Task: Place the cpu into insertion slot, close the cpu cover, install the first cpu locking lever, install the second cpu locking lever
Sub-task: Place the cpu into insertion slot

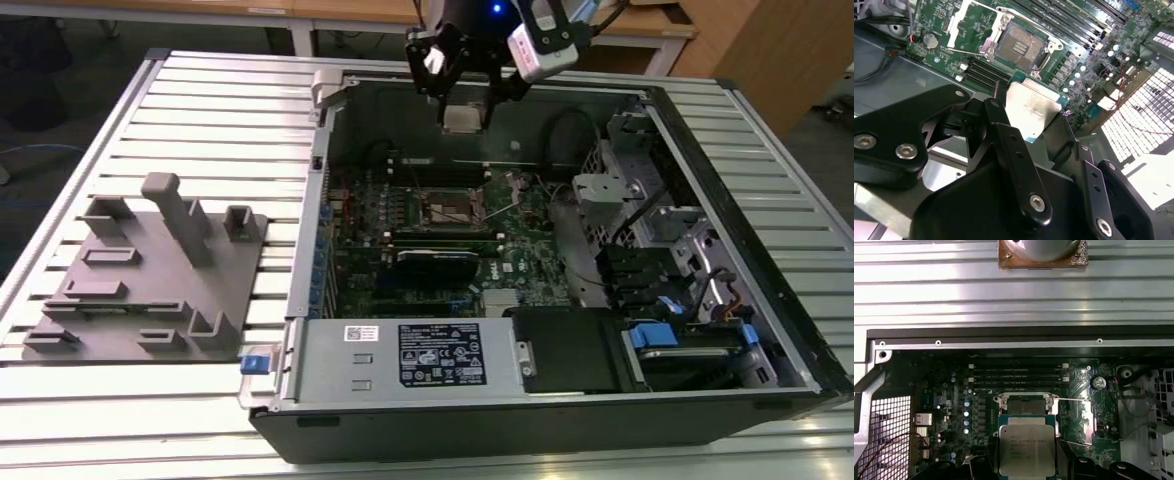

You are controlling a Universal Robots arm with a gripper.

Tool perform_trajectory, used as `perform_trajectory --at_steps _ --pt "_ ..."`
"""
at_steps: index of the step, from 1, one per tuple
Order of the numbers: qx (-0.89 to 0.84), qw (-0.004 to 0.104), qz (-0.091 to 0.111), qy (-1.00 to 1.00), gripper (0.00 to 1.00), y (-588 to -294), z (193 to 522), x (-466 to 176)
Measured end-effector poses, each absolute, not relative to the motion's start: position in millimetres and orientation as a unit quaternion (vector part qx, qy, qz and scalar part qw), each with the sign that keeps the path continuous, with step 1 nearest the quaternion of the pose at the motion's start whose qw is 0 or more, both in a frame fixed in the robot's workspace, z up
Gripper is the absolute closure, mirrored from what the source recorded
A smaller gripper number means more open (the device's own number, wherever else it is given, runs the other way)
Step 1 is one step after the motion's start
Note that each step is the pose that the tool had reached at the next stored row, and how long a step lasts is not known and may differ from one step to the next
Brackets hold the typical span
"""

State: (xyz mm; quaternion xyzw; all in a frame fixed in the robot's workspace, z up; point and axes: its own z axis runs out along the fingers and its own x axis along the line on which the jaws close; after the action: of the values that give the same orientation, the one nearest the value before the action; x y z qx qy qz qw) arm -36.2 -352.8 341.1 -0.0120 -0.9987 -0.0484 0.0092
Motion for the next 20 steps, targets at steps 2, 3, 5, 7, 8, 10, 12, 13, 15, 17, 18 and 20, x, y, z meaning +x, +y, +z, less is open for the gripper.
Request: perform_trajectory --at_steps 2,3,5,7,8,10,12,13,15,17,18,20 --pt "-0.012 0.009 -0.048 -0.999 0.46 -353 339 -36" --pt "-0.012 0.009 -0.048 -0.999 0.46 -353 338 -36" --pt "-0.012 0.009 -0.048 -0.999 0.46 -353 336 -36" --pt "-0.012 0.009 -0.048 -0.999 0.46 -353 334 -37" --pt "-0.012 0.009 -0.048 -0.999 0.46 -353 334 -37" --pt "-0.012 0.009 -0.048 -0.999 0.46 -353 334 -37" --pt "-0.012 0.009 -0.048 -0.999 0.46 -353 333 -37" --pt "-0.012 0.009 -0.049 -0.999 0.46 -353 332 -37" --pt "-0.012 0.009 -0.048 -0.999 0.46 -353 330 -37" --pt "-0.012 0.009 -0.048 -0.999 0.46 -353 326 -37" --pt "-0.012 0.009 -0.048 -0.999 0.46 -353 325 -37" --pt "-0.012 0.009 -0.048 -0.999 0.46 -353 325 -37"
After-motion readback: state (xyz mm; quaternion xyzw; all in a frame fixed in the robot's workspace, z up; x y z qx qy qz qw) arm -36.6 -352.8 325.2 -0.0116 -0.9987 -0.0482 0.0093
